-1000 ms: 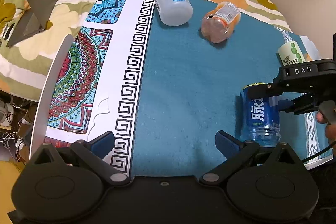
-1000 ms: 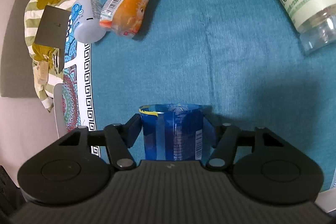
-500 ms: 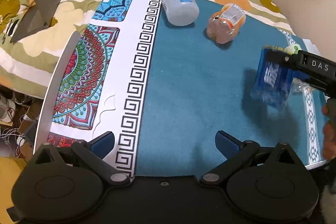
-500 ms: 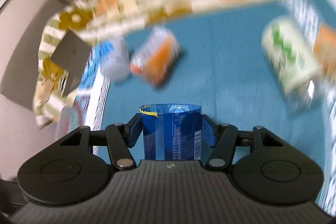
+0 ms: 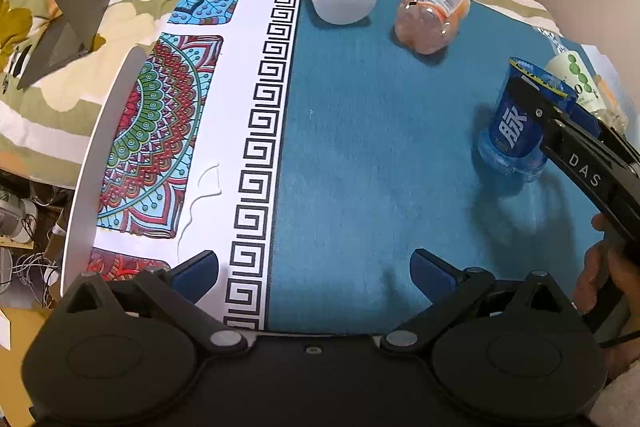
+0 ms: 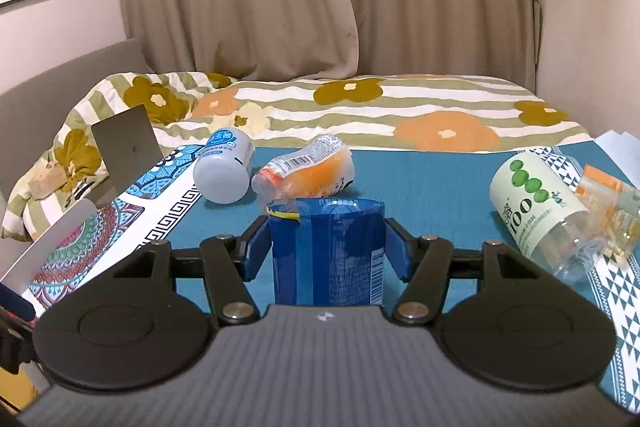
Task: Flip cup upright
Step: 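Lift and rotate the blue cup with the right gripper, opening upward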
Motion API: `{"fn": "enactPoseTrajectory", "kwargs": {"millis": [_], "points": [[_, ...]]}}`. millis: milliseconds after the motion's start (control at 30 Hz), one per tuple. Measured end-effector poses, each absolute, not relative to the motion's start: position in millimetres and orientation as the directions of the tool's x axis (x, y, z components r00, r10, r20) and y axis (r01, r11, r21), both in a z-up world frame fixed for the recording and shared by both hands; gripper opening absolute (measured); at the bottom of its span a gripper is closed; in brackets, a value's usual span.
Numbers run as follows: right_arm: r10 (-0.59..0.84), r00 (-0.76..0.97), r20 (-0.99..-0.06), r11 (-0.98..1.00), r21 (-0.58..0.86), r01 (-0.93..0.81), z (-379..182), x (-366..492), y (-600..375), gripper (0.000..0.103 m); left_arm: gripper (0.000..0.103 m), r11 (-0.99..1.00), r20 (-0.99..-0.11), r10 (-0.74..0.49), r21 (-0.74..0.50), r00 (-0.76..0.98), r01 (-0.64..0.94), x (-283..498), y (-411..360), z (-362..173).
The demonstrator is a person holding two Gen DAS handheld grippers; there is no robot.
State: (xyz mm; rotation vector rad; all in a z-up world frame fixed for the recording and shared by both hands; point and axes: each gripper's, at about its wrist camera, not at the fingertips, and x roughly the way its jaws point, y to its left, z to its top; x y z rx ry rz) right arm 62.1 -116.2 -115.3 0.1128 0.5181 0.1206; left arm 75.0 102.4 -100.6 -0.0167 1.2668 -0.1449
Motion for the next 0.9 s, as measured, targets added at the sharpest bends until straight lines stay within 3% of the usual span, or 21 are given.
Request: {"fn": "enactPoseTrajectory", "kwargs": {"millis": [900], "points": [[0.14, 0.653, -0.744, 0.989, 0.073, -0.128, -95.5, 70.5, -100.3, 0.075, 0.103, 0.989, -0.942, -0.144, -0.123, 0.304, 0.085, 66.9, 94.0, -84.8]]}}
